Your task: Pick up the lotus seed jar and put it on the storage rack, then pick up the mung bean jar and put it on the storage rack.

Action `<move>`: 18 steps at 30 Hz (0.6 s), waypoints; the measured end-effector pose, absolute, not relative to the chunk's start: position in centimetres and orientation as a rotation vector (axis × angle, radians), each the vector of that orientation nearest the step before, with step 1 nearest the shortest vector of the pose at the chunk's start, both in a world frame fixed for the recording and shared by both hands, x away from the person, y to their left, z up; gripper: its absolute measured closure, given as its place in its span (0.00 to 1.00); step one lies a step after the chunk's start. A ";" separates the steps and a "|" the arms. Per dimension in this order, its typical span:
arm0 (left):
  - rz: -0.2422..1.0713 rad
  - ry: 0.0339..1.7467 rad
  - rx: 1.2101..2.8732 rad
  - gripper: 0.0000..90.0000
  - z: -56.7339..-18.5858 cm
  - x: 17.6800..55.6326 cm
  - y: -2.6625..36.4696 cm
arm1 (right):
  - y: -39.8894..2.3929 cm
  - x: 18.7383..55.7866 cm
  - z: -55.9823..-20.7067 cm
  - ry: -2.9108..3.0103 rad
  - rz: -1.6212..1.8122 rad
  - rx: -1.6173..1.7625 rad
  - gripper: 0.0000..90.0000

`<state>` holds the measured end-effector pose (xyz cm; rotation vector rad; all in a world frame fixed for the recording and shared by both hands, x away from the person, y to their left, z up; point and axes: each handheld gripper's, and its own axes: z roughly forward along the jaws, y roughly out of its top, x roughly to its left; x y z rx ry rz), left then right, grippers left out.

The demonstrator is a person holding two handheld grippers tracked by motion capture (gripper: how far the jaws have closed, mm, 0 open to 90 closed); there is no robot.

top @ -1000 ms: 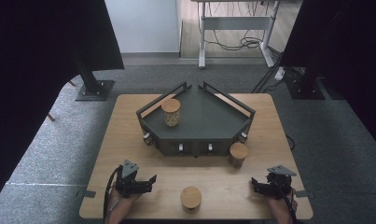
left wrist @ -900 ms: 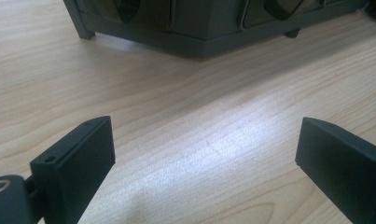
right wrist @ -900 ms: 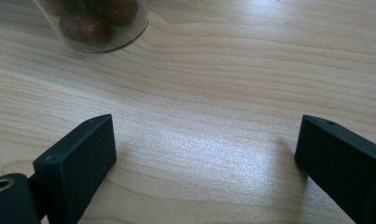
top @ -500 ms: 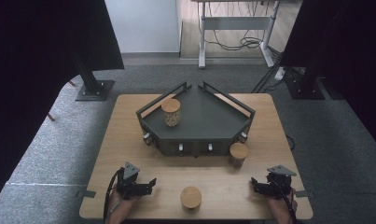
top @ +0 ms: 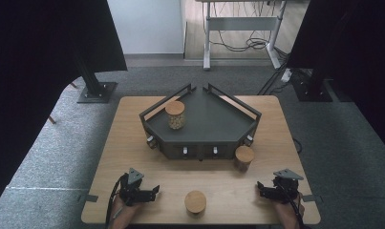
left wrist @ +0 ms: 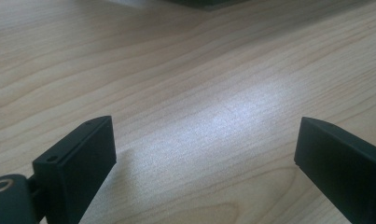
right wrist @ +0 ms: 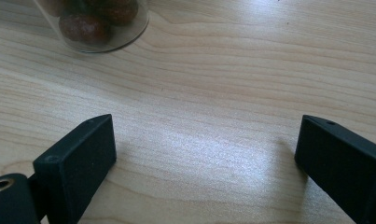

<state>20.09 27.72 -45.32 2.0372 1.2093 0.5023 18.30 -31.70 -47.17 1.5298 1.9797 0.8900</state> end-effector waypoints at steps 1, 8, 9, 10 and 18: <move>0.500 1.211 2.040 0.06 -45.4 20.1 27.7 | -31.7 18.3 -47.2 1.980 0.890 1.530 0.05; 0.490 1.230 2.047 0.06 -45.7 20.3 27.6 | -31.7 18.3 -47.2 1.976 0.892 1.533 0.06; 0.489 1.232 2.045 0.06 -45.7 20.3 27.6 | -31.7 18.2 -47.2 1.972 0.891 1.533 0.07; 0.490 1.232 2.045 0.05 -45.7 20.3 27.6 | -31.7 18.2 -47.2 1.968 0.893 1.535 0.08; 0.549 1.211 2.067 0.04 -46.1 19.9 27.0 | -31.6 17.5 -47.2 1.924 0.935 1.518 0.08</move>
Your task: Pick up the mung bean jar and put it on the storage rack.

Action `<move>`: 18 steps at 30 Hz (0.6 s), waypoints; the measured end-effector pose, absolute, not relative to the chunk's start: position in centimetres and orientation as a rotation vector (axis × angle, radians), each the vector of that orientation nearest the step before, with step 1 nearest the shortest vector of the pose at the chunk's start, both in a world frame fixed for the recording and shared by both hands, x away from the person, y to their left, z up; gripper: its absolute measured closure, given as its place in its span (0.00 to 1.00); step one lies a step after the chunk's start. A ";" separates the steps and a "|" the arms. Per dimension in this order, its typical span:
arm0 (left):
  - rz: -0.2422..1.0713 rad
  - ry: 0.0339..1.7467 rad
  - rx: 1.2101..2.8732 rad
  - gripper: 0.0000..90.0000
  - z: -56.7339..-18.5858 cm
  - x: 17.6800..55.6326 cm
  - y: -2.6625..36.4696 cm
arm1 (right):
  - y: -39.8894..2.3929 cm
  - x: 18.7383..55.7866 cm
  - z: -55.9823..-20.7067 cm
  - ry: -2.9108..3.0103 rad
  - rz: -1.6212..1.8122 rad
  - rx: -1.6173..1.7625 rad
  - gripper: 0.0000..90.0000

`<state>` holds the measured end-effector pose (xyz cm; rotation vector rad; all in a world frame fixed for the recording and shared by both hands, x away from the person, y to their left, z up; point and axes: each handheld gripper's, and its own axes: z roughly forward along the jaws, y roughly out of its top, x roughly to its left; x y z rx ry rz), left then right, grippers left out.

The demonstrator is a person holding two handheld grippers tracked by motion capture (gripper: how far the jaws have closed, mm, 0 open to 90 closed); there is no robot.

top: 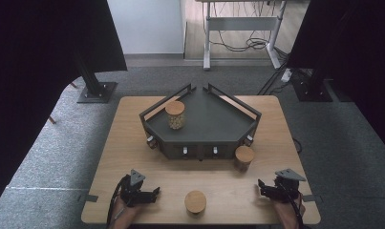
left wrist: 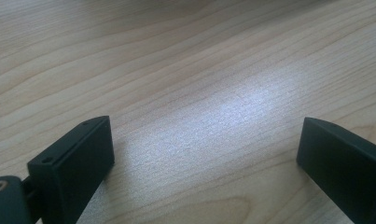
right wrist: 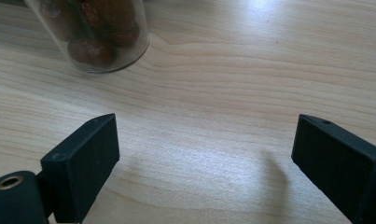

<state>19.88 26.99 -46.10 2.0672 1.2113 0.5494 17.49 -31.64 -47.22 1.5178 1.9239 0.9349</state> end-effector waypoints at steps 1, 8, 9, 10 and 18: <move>0.551 1.211 2.066 0.04 -46.1 19.9 27.0 | -31.6 17.6 -47.2 1.929 0.932 1.519 0.07; 0.558 1.223 2.059 0.04 -46.1 19.8 27.2 | -31.6 17.7 -47.3 1.941 0.947 1.526 0.06; 0.560 1.226 2.057 0.04 -46.1 19.8 27.2 | -31.7 17.7 -47.3 1.941 0.949 1.526 0.06; 0.562 1.228 2.056 0.04 -46.2 19.8 27.2 | -31.7 17.7 -47.3 1.940 0.952 1.527 0.06; 0.566 1.229 2.052 0.06 -46.2 19.7 27.2 | -31.7 17.3 -47.2 1.922 0.965 1.523 0.06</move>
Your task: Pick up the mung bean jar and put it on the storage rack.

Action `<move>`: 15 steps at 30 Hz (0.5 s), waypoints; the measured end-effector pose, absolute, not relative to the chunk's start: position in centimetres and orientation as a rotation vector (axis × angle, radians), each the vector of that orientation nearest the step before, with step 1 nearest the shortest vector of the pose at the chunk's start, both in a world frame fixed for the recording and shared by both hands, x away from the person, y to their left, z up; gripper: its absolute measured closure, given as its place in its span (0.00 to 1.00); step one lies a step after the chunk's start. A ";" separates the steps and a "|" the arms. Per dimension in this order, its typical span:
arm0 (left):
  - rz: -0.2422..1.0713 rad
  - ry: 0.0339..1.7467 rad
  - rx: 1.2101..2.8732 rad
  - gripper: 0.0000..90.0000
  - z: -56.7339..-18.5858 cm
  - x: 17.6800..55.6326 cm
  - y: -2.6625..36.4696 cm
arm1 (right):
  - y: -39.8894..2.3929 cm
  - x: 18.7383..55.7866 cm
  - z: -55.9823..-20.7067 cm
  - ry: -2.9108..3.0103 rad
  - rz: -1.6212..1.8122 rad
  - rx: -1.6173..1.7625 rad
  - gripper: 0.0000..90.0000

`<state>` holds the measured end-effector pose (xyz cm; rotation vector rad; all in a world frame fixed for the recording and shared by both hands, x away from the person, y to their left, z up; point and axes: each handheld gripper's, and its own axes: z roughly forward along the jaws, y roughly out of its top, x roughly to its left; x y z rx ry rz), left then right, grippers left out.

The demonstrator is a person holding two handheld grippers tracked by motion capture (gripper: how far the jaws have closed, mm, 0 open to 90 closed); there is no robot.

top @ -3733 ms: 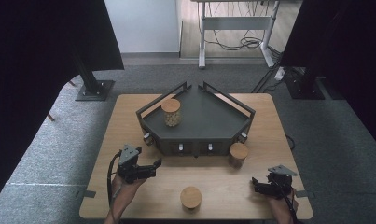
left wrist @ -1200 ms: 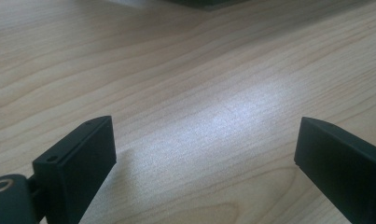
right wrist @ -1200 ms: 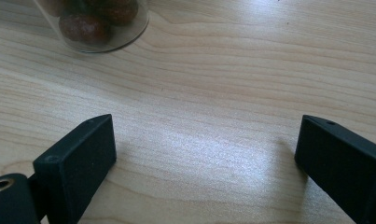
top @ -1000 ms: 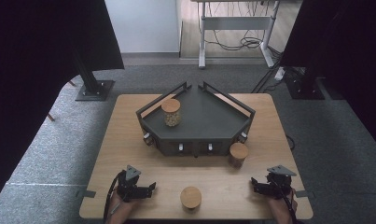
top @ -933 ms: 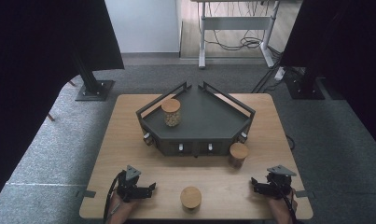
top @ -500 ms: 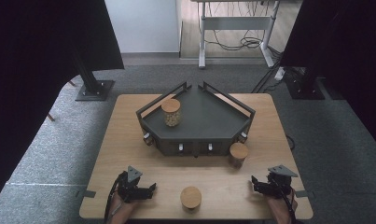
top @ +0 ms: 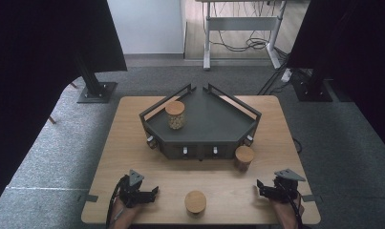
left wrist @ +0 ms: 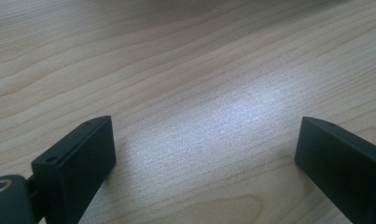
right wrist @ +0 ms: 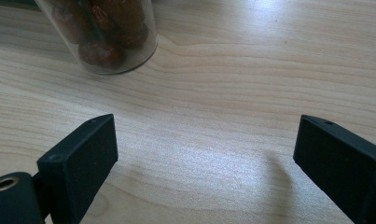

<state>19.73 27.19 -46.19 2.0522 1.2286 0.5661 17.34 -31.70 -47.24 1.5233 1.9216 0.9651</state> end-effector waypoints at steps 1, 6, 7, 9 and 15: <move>0.566 1.229 2.052 0.06 -46.2 19.7 27.2 | -31.7 17.3 -47.2 1.919 0.967 1.522 0.06; 0.566 1.228 2.052 0.06 -46.2 19.7 27.2 | -31.7 17.2 -47.2 1.917 0.989 1.519 0.06; 0.566 1.229 2.052 0.06 -46.2 19.7 27.2 | -31.7 17.1 -47.2 1.916 0.993 1.518 0.06; 0.567 1.233 2.053 0.05 -46.2 19.7 27.1 | -31.7 17.1 -47.1 1.914 0.999 1.518 0.06; 0.572 1.244 2.048 0.05 -46.2 19.7 27.0 | -31.6 16.9 -46.9 1.908 1.003 1.504 0.06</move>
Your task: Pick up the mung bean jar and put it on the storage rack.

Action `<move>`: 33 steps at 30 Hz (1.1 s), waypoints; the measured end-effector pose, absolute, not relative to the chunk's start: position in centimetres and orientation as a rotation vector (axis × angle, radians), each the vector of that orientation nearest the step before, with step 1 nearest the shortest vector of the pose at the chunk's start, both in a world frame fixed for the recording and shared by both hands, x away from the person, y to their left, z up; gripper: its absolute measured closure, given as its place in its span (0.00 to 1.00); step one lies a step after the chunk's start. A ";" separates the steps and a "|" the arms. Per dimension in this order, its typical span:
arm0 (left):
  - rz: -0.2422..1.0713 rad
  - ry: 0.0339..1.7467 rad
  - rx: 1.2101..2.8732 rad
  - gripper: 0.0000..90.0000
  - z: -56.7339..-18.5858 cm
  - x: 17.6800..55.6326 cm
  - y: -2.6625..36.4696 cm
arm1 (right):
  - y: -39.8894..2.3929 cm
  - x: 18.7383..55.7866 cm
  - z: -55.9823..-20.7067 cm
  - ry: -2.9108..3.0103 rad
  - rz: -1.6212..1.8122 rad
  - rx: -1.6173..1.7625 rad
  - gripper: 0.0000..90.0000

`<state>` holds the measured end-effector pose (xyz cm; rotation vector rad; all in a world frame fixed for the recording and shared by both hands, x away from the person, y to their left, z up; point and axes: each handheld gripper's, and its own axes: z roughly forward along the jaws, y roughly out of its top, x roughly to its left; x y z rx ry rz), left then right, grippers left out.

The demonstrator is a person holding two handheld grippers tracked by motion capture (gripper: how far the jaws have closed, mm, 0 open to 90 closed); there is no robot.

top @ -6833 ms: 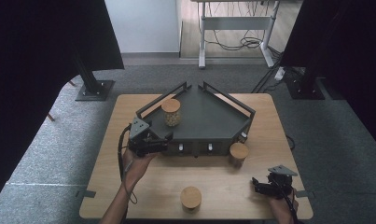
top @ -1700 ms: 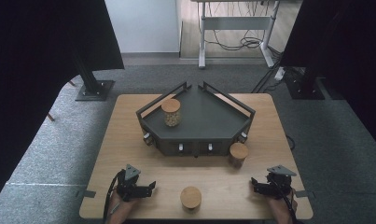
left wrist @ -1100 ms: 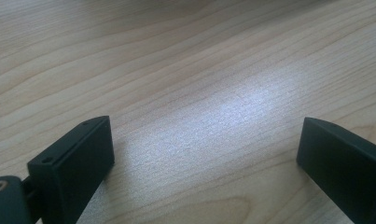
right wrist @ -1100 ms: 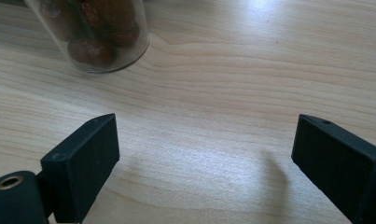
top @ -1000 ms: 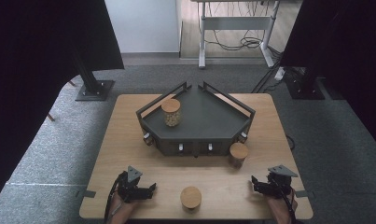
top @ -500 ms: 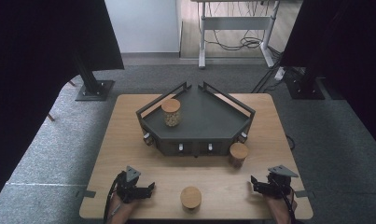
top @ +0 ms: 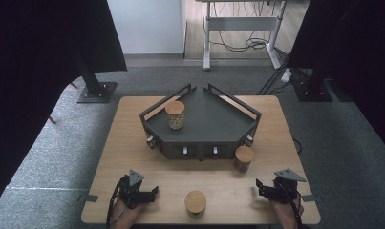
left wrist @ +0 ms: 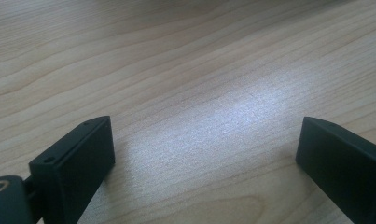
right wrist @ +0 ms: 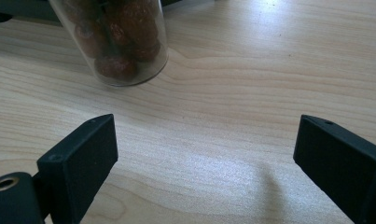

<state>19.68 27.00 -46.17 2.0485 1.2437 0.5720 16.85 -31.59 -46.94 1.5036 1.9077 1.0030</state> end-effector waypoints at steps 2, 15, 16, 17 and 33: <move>0.574 1.249 2.046 0.05 -46.2 19.6 26.9 | -31.6 16.8 -46.9 1.904 1.006 1.503 0.06; 0.586 1.260 2.028 0.09 -46.3 19.4 26.9 | -31.8 15.9 -46.3 1.860 1.055 1.487 0.06; 0.587 1.259 2.027 0.09 -46.3 19.4 26.9 | -31.8 15.8 -46.2 1.859 1.059 1.487 0.06; 0.587 1.257 2.027 0.10 -46.3 19.4 26.9 | -31.8 15.7 -46.1 1.855 1.063 1.487 0.06; 0.586 1.270 2.029 0.07 -46.2 19.5 26.8 | -31.9 14.9 -45.0 1.843 1.109 1.459 0.06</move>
